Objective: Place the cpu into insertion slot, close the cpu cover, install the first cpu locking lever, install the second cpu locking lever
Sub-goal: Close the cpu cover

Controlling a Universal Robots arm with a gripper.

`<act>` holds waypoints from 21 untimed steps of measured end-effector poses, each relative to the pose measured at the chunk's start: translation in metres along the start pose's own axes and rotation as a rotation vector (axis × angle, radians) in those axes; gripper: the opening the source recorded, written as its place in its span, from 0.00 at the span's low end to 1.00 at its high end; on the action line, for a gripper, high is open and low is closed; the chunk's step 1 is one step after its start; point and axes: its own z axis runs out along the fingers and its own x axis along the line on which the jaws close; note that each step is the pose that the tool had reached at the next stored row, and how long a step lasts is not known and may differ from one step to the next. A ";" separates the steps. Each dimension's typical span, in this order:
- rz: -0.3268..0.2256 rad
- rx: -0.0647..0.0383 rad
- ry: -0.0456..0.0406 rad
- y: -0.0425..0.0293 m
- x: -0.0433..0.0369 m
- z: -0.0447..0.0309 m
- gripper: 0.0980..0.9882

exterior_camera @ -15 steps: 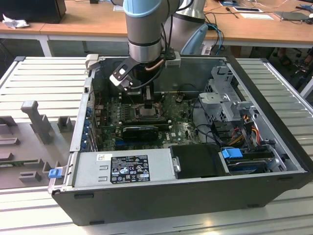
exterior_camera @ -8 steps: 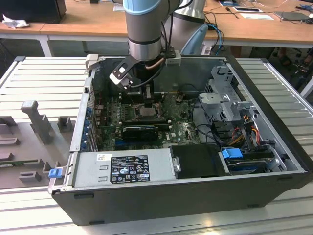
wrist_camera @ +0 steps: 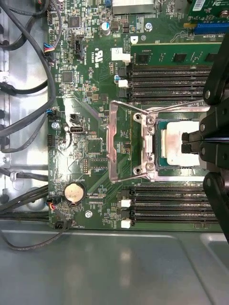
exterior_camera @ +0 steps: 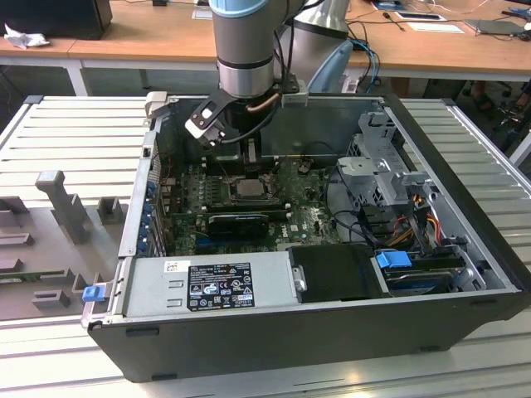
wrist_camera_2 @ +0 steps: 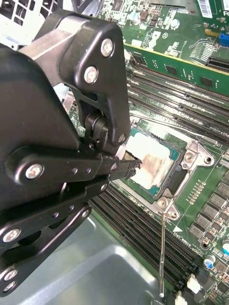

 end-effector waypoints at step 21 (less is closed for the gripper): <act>0.001 0.021 -0.0008 0.0261 0.0007 -0.0198 0.01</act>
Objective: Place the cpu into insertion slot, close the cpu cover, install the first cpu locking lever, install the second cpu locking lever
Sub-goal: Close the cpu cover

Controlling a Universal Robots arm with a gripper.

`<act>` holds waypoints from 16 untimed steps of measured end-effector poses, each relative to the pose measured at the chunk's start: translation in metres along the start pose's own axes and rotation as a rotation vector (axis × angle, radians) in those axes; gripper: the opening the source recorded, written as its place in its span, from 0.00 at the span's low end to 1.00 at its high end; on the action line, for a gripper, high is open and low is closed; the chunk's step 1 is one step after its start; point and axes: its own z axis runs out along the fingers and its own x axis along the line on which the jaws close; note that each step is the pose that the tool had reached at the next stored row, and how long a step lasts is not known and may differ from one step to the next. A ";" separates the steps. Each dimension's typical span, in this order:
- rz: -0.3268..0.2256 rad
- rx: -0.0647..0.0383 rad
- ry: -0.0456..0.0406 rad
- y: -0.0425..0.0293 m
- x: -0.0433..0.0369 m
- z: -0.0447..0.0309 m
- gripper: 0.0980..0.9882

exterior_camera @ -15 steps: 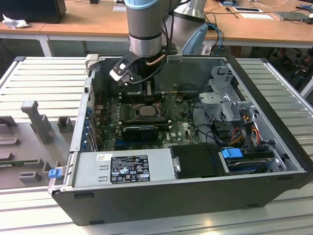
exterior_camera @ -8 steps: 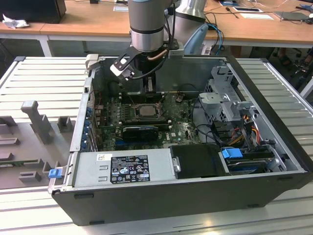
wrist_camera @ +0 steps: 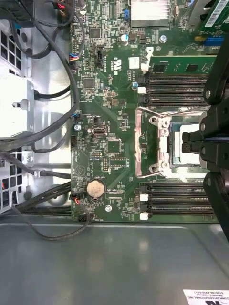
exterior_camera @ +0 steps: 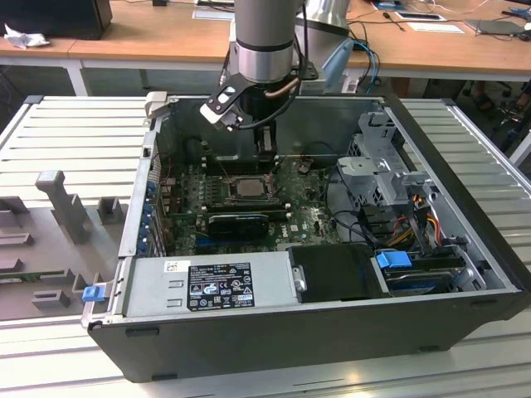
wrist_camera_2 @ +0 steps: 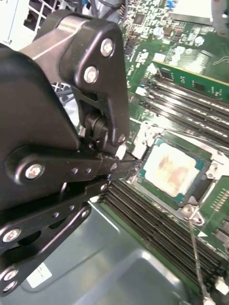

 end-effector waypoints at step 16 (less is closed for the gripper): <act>0.000 0.003 -0.0028 0.0347 0.0009 -0.0196 0.01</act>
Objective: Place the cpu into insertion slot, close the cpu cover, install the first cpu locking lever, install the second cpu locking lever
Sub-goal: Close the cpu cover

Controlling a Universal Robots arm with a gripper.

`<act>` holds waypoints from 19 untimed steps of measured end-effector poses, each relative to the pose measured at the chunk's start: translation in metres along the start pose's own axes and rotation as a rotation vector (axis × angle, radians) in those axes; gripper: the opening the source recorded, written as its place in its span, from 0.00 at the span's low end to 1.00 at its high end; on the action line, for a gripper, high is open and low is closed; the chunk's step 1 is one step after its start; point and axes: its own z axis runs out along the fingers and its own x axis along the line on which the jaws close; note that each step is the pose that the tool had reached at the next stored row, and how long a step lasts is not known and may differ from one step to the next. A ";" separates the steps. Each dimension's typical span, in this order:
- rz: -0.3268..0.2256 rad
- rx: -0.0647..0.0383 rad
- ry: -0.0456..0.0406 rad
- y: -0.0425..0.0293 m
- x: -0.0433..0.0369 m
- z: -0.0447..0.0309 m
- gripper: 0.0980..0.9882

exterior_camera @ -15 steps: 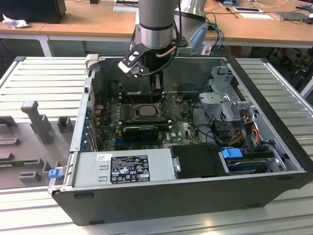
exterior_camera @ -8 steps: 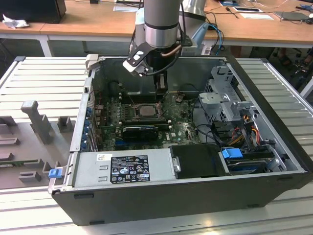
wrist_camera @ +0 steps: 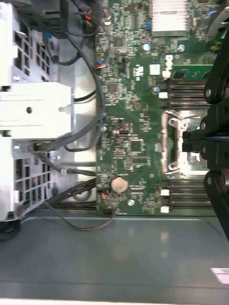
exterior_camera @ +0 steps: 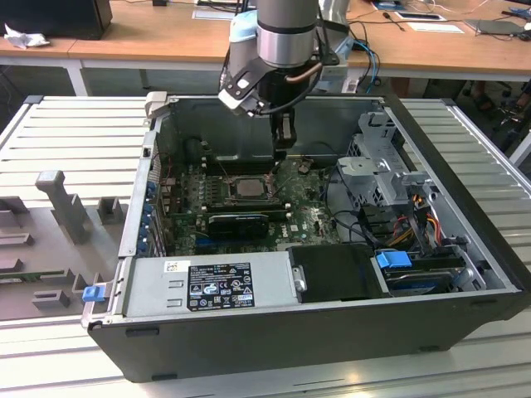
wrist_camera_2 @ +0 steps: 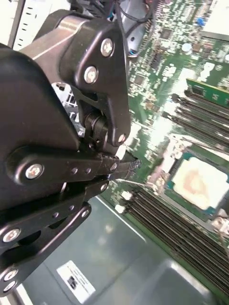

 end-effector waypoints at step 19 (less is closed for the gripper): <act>0.000 0.025 -0.0007 0.0298 -0.0030 0.0229 0.01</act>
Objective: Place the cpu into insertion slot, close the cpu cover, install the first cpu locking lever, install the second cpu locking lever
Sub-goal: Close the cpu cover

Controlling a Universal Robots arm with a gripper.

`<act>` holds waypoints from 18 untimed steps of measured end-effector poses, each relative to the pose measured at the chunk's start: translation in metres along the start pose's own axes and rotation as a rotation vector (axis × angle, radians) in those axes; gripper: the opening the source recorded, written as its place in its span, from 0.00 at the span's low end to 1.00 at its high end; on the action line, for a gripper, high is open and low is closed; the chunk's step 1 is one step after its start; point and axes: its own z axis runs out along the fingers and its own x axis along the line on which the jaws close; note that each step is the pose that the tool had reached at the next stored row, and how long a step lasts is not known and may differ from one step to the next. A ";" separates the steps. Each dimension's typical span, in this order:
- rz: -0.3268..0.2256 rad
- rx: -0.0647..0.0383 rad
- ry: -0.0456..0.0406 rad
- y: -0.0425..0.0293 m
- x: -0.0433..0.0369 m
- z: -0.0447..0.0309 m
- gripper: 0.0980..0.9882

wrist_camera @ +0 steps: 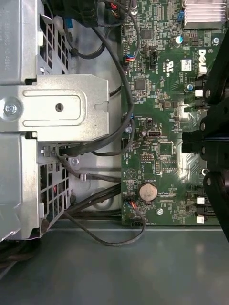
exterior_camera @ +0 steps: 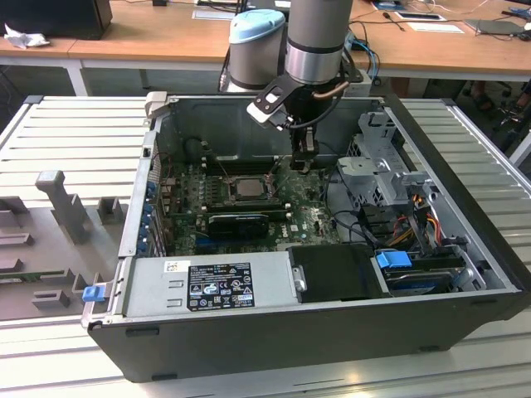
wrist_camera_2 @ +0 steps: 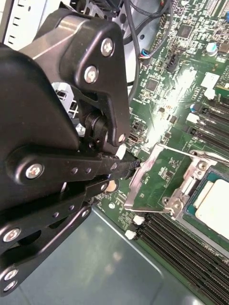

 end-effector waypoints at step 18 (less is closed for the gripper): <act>0.000 0.000 0.0001 -0.0083 -0.0001 -0.0003 0.01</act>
